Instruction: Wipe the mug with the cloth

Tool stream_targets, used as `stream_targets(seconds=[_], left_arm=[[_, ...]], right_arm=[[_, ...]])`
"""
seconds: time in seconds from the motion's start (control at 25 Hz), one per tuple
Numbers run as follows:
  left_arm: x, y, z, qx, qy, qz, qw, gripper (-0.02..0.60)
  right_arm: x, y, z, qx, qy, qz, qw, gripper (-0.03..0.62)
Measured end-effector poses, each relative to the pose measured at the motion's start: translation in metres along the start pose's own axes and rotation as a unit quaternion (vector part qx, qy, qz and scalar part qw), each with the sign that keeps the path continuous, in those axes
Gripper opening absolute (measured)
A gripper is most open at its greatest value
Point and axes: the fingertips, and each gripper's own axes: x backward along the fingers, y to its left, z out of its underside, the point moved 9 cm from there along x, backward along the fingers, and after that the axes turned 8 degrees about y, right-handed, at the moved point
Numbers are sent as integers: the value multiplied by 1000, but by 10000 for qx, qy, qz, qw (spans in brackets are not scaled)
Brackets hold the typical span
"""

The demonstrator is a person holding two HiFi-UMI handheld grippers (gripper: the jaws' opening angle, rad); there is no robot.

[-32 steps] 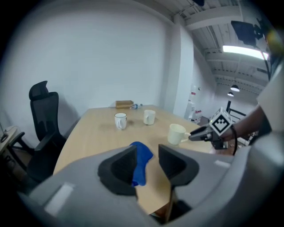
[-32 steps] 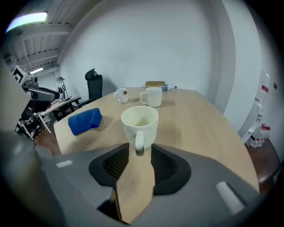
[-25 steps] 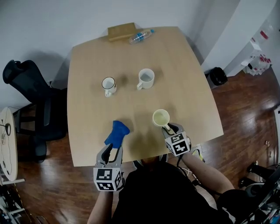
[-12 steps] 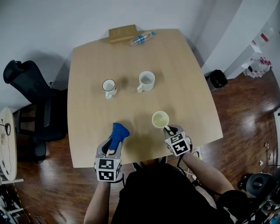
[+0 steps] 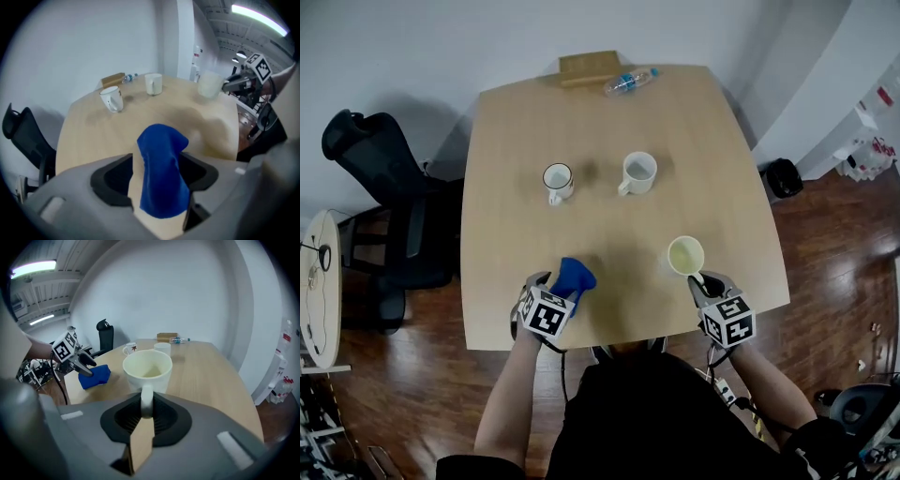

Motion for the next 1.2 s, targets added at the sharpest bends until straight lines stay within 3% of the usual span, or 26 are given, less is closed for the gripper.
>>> stream_targets(seconds=[0.16,0.2,0.24,0.28,0.44,0.56,0.72,0.88,1.08,1.2], left_arm=[[-31,-5,2,104,564,162,9982,324],[-34,-4,2,261,573,95,9980,291],[-35,-3,2,438,526,31,9977,189],[-33,-2,2,599,434,8,9973,157],[7,-11,-9,870,-416,510,9940,130],[64,-31,-30,442,-1524,823,9839,130],[138,-66,-68,-394,-2826,726,9557,132],[175,-96,-95,-1181,-3502,68,9292,130],[185,-130,-116,-2530,-3624,-1467,8849,129],[181,-141,-124,-3042,-3550,-2247,8549,129]], right_arm=[[14,9,-7,105,-102,-139,9998,41],[18,11,-8,132,-121,-179,9997,41],[21,13,-10,152,-150,-219,9995,41],[24,15,-13,164,-191,-262,9993,41],[35,21,-24,174,-379,-501,9979,41],[42,26,-34,136,-538,-725,9958,41],[49,33,-52,-180,-776,-1104,9907,41],[52,42,-79,-655,-1032,-1603,9795,41],[44,56,-114,-1579,-1311,-2410,9486,41],[39,65,-125,-2154,-1397,-2786,9255,41]])
